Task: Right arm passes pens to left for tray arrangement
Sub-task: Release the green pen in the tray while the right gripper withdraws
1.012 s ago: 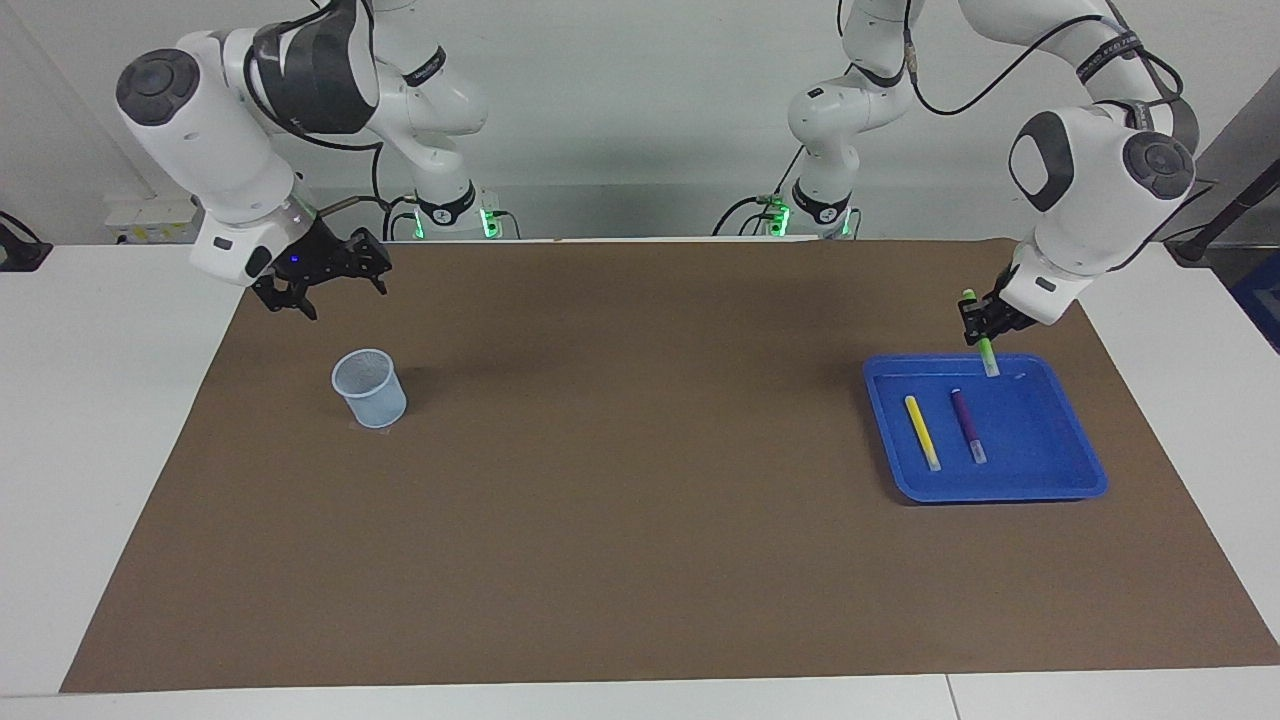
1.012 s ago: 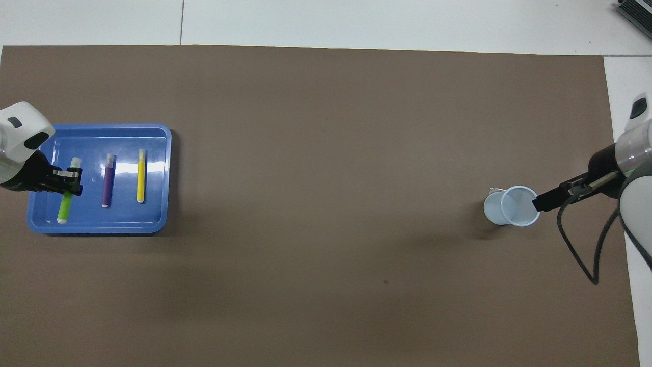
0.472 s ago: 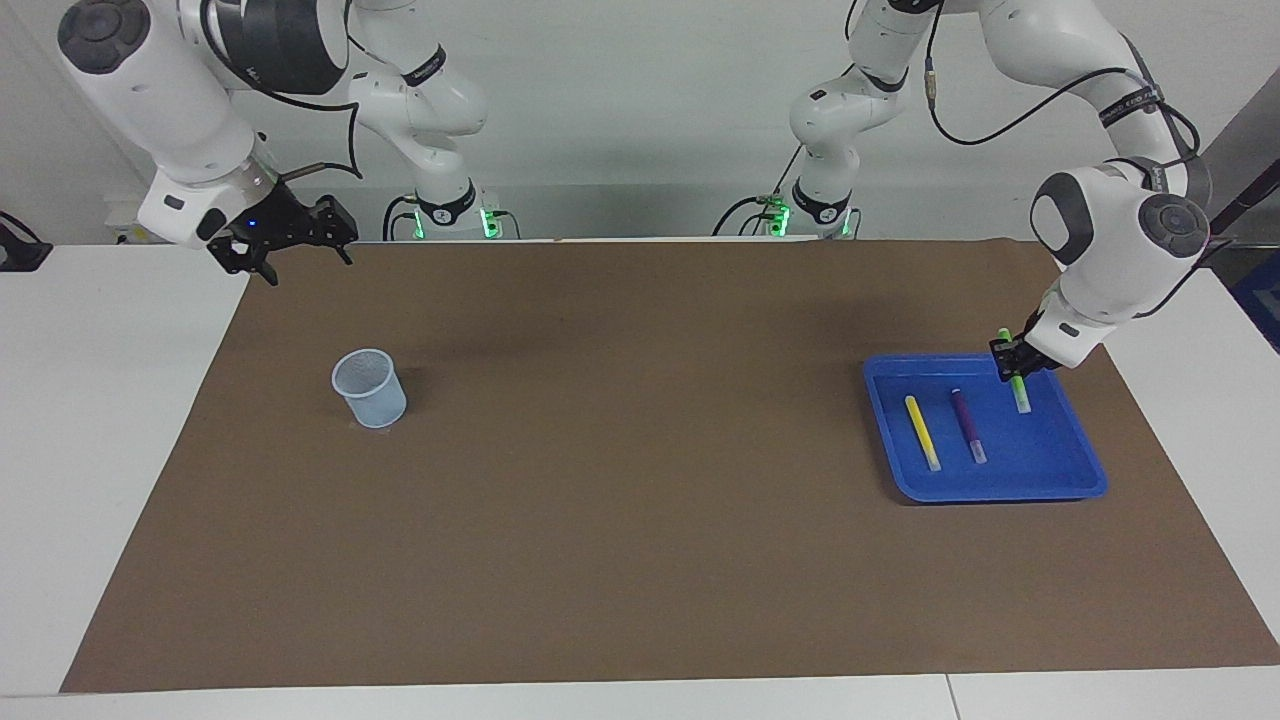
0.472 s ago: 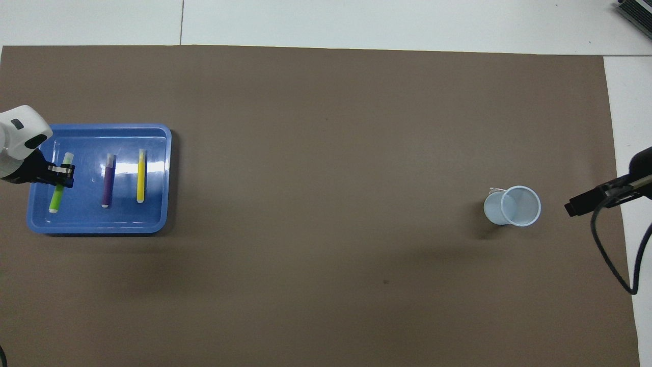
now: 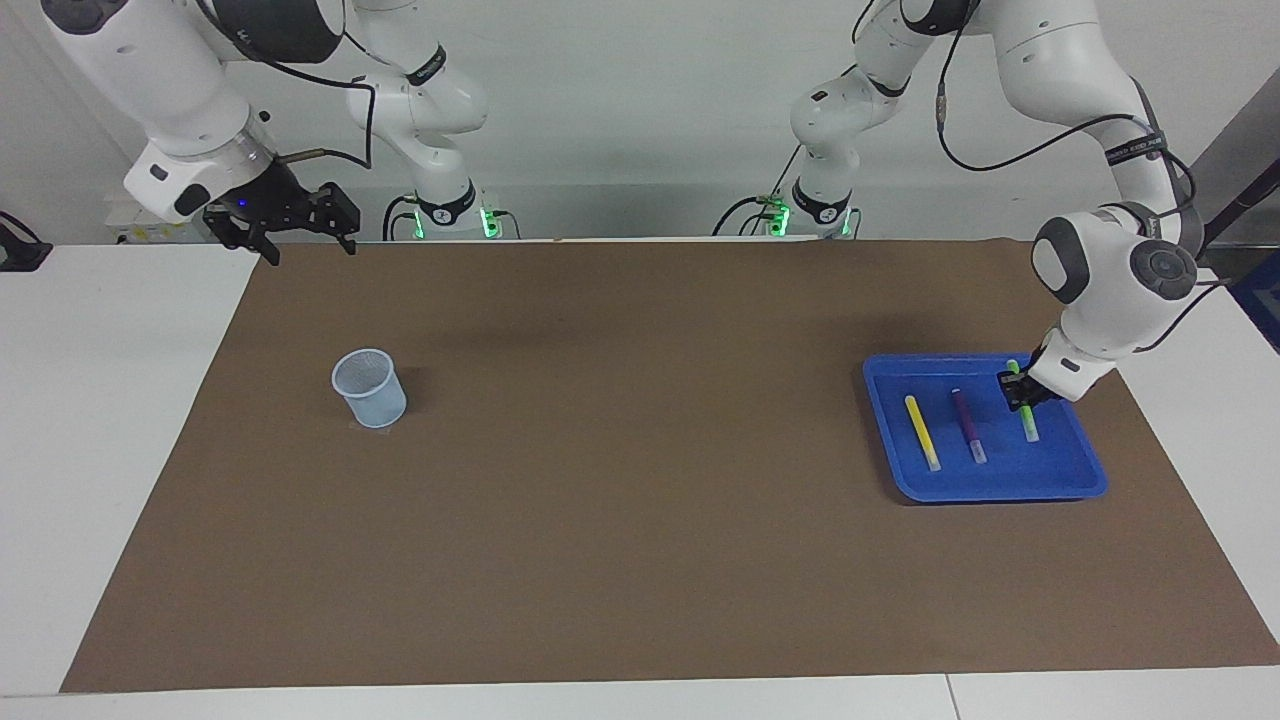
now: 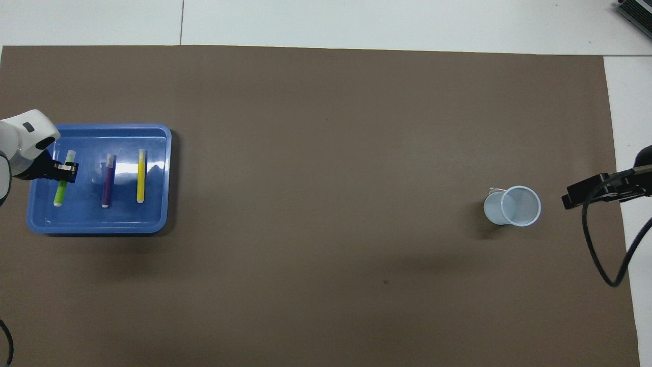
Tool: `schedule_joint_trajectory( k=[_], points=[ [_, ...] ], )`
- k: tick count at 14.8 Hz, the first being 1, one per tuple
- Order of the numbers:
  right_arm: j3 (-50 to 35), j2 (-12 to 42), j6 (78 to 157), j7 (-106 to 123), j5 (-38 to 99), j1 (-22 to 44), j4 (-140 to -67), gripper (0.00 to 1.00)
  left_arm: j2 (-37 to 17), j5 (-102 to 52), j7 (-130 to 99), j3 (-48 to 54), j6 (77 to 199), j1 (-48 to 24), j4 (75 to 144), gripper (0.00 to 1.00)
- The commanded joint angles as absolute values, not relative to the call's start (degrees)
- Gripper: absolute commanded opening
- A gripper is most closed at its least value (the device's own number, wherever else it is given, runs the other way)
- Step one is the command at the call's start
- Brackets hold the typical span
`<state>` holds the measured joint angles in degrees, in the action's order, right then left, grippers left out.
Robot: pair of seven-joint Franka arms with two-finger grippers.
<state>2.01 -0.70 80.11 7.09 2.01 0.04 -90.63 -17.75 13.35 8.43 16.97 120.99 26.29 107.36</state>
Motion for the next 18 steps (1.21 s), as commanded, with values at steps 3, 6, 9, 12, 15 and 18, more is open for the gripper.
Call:
schedule_joint_trajectory(
  k=[3, 6, 9, 12, 15, 18],
  points=[
    [1.8, 0.5, 83.4, 3.2, 3.7, 0.7, -91.1, 1.0, -19.3, 14.5, 8.8, 17.2, 127.5, 28.7, 109.9, 0.0],
    [2.4, 1.1, 82.9, 2.9, 3.7, 1.1, -90.2, 1.0, -20.5, 14.5, 8.5, 17.1, 131.9, 28.9, 112.1, 0.0],
    [2.4, 4.6, 81.7, 2.9, 2.9, 1.2, -86.5, 1.0, -20.9, 14.6, 8.4, 17.1, 136.6, 29.5, 115.1, 0.0],
    [2.0, 4.4, 79.2, 3.2, 3.1, 1.2, -85.9, 1.0, -20.8, 14.7, 8.7, 17.1, 136.7, 29.4, 115.5, 0.45],
    [0.9, 2.8, 79.1, 3.3, 3.4, 1.1, -87.0, 1.0, -20.9, 14.6, 8.5, 17.2, 136.3, 29.4, 115.1, 1.0],
    [1.1, 0.2, 78.3, 3.3, 3.4, 1.1, -89.0, 1.0, -20.9, 14.5, 8.3, 17.2, 136.0, 29.2, 114.7, 1.0]
  ],
)
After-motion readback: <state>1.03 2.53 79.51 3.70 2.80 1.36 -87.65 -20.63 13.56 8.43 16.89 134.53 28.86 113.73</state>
